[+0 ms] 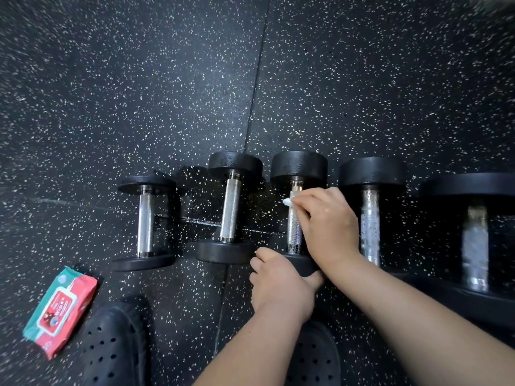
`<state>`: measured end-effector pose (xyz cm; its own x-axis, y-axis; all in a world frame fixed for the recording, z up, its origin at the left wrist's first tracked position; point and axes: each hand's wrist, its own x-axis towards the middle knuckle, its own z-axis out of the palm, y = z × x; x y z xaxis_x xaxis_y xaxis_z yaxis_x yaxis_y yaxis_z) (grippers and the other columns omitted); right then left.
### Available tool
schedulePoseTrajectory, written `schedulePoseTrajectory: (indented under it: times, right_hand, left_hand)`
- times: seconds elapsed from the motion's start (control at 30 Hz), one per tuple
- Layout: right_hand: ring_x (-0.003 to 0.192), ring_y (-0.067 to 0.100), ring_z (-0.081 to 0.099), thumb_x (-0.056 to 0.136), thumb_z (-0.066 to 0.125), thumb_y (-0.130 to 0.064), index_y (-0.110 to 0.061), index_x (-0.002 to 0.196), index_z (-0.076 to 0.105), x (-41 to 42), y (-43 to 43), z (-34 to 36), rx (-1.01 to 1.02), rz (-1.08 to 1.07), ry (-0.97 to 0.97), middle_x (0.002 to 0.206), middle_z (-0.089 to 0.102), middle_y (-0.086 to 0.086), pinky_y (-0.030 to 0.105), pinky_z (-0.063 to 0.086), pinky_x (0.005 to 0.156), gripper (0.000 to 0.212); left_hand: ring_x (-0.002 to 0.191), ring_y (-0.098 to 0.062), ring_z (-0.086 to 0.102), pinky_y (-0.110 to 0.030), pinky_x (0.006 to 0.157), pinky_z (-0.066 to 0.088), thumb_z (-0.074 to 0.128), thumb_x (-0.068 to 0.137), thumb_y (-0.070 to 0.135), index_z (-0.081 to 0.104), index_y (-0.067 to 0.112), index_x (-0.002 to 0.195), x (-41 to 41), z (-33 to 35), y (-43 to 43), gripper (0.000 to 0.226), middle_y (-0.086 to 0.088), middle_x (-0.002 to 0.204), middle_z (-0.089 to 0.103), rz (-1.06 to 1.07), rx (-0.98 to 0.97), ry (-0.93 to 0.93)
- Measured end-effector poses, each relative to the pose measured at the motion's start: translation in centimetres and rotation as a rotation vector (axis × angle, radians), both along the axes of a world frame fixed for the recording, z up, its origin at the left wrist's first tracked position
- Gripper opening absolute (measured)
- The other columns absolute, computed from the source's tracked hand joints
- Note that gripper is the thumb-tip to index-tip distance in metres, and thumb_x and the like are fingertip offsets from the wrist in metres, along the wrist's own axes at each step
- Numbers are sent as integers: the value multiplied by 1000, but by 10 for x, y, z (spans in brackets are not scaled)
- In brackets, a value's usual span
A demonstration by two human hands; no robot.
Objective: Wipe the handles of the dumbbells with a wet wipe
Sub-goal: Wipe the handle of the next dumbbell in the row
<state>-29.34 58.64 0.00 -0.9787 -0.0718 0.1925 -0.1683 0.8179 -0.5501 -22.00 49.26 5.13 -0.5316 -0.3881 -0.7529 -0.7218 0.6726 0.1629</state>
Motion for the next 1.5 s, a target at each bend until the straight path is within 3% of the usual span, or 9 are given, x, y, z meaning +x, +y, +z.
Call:
schedulePoseTrajectory:
  times: [0.27, 0.37, 0.5, 0.6, 0.93, 1.07, 1.2, 1.33, 1.5]
  right_hand:
    - [87, 9, 72, 94, 76, -26, -30, 93, 78, -9, 1, 6, -332, -370, -408, 87, 77, -15, 29, 52, 87, 5]
    - [84, 12, 77, 94, 77, -13, -30, 90, 74, -19, 2, -5, -655, -471, -609, 86, 79, -7, 37, 63, 86, 18]
    - [99, 23, 75, 99, 61, 9, -7, 119, 69, -38, -3, -17, -1106, -604, -898, 115, 75, 15, 28, 62, 77, 26]
    - [107, 29, 72, 102, 54, 12, -5, 128, 61, -38, -1, -19, -1320, -633, -1037, 115, 74, 17, 32, 61, 80, 31]
    - [86, 27, 76, 104, 44, 16, -4, 111, 66, -39, -1, -17, -1391, -614, -1091, 104, 75, 20, 33, 65, 68, 30]
    - [97, 28, 74, 105, 44, 14, 0, 118, 65, -30, 4, -19, -1312, -550, -1216, 116, 74, 23, 31, 66, 71, 28]
    - [107, 34, 70, 103, 42, 16, -4, 101, 66, -42, -3, -19, -1401, -650, -1082, 117, 69, 25, 30, 66, 69, 31]
    - [92, 24, 73, 104, 47, 12, -6, 99, 68, -32, -2, -18, -1340, -632, -1136, 101, 74, 14, 28, 64, 62, 28]
    - [87, 16, 73, 102, 57, 9, -8, 94, 70, -35, 7, -15, -1227, -631, -1037, 96, 75, 7, 28, 60, 77, 22]
  left_hand:
    - [124, -31, 53, -44, 97, 51, 84, 61, 80, 32, 13, 129, 2, -1, 1, 108, -7, 137, 45, -2, -8, 20]
    - [126, -31, 52, -44, 98, 52, 84, 62, 79, 32, 12, 131, 2, -2, 1, 109, -8, 139, 44, -4, -20, 13]
    - [126, -31, 52, -44, 97, 52, 84, 62, 79, 31, 12, 134, 2, -2, 1, 111, -8, 141, 43, -4, -17, 13]
    - [126, -31, 52, -43, 96, 51, 84, 62, 79, 31, 12, 134, 2, -2, 1, 111, -7, 141, 43, -5, -24, 6]
    - [127, -31, 52, -42, 95, 50, 84, 64, 77, 31, 12, 133, 0, -1, 1, 109, -7, 142, 43, -7, -24, 3]
    - [127, -31, 52, -42, 95, 50, 84, 64, 78, 32, 12, 133, 1, 0, 2, 108, -7, 141, 43, -6, -30, 3]
    - [128, -31, 52, -43, 96, 51, 84, 63, 78, 32, 12, 132, 1, 0, 1, 108, -7, 141, 44, -9, -31, 0]
    - [127, -31, 52, -43, 96, 51, 83, 64, 78, 32, 13, 132, 1, 0, 1, 107, -7, 141, 44, -15, -28, 0]
    - [128, -30, 52, -43, 96, 51, 83, 65, 78, 32, 12, 134, 1, 0, 2, 109, -7, 141, 43, -14, -33, 0]
